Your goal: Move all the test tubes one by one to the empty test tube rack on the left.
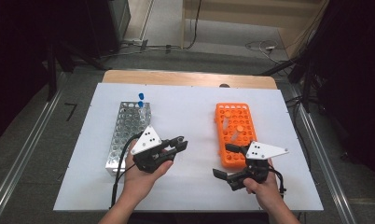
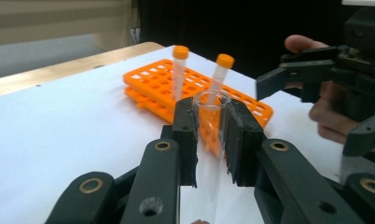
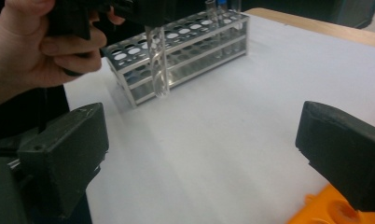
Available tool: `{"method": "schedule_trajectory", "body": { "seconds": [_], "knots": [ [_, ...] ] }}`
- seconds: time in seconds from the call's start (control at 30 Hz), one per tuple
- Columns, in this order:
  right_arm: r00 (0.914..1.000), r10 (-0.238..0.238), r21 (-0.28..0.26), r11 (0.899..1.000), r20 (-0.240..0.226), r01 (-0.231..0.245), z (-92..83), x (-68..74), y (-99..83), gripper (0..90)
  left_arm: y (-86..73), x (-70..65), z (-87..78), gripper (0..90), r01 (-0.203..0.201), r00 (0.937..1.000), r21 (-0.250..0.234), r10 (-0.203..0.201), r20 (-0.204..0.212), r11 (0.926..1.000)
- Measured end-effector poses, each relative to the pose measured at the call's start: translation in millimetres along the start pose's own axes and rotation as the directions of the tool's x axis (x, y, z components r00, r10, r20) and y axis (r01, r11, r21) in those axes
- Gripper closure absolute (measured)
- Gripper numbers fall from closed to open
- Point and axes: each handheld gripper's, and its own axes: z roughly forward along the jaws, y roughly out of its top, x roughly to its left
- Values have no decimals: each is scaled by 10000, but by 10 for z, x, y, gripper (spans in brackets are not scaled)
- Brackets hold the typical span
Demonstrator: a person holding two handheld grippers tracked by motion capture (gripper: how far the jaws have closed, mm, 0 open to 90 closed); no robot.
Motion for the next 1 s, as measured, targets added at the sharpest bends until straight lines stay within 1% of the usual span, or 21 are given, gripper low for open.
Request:
{"method": "schedule_trajectory", "body": {
  "seconds": [0.17, 0.27, 0.33, 0.5, 0.7, 0.8, 1.0],
  "knots": [
    [9995, 187, -100, 9998, 244, -184, -91, -123, -33, 12, 41, 100, -46, 764, 4, 9994, -124, -8, -339, 9999],
    [9984, 238, -107, 9997, 507, -233, -144, -193, -54, 13, 54, 163, -85, 763, 70, 9987, -203, -80, -512, 9998],
    [9975, 221, -88, 9997, 669, -215, -177, -236, -70, 14, 58, 210, -119, 764, 84, 9977, -233, -99, -663, 9997],
    [9956, 398, -184, 9991, 845, -383, -260, -340, -106, 16, 83, 330, -217, 764, 176, 9943, -355, -212, -1043, 9992],
    [9933, 533, -214, 9985, 1030, -514, -332, -437, -146, 18, 102, 479, -314, 764, 332, 9875, -518, -407, -1524, 9981],
    [9912, 669, -233, 9976, 1142, -646, -364, -485, -166, 20, 115, 553, -348, 763, 344, 9835, -593, -443, -1754, 9976],
    [9895, 722, -244, 9973, 1249, -697, -424, -566, -202, 22, 143, 721, -390, 764, 439, 9720, -716, -592, -2273, 9965]
  ]
}}
